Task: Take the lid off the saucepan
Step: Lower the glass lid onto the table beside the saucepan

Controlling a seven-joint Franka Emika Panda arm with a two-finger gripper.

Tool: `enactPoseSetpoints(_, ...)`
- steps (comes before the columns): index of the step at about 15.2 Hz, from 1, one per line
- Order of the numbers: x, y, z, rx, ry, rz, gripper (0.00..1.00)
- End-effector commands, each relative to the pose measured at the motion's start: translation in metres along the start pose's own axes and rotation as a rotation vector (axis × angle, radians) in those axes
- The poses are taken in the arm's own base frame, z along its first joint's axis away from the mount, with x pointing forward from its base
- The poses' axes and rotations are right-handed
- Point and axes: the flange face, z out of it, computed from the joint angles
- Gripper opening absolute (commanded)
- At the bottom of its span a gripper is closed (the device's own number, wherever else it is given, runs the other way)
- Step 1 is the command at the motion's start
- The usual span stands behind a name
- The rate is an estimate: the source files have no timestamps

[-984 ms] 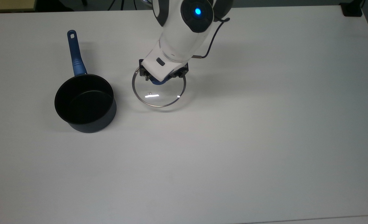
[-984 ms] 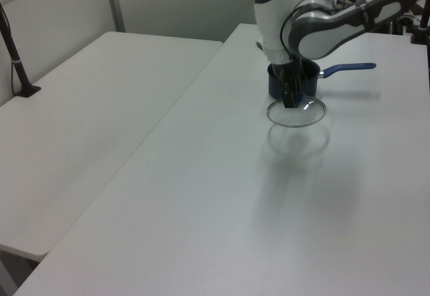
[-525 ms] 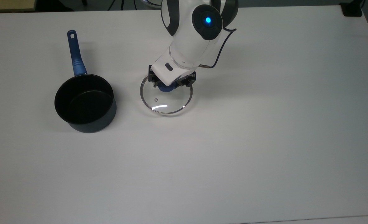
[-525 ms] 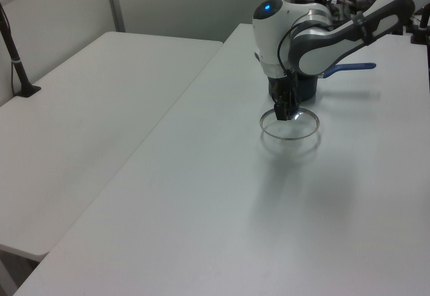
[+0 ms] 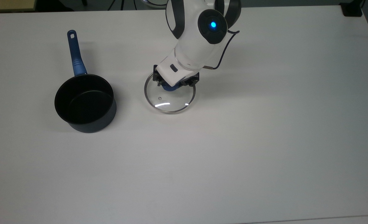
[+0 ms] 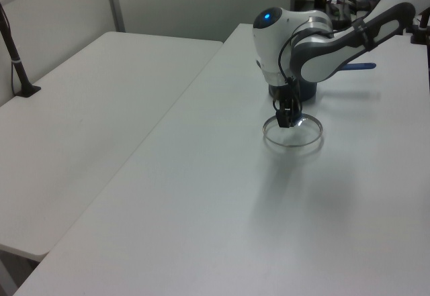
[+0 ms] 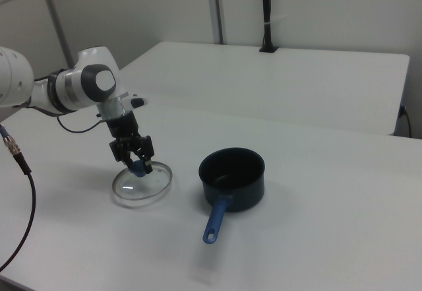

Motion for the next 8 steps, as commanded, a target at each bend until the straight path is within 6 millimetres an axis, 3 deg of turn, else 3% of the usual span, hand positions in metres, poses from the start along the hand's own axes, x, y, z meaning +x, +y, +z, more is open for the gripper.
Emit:
enactPoseSetpoints(1, -0.0020, -0.0155, 0.0122, -0.020, 0.004, 0.024, 0.59)
enactPoseSetpoints(4, -0.0018, -0.0148, 0.0135, -0.021, 0.001, 0.025, 0.60)
enactPoseSetpoints(6, -0.0020, -0.0157, 0.0132, -0.021, 0.002, 0.024, 0.66)
enactPoseSetpoints(8, -0.0016, -0.0145, 0.0123, -0.021, 0.001, 0.026, 1.00)
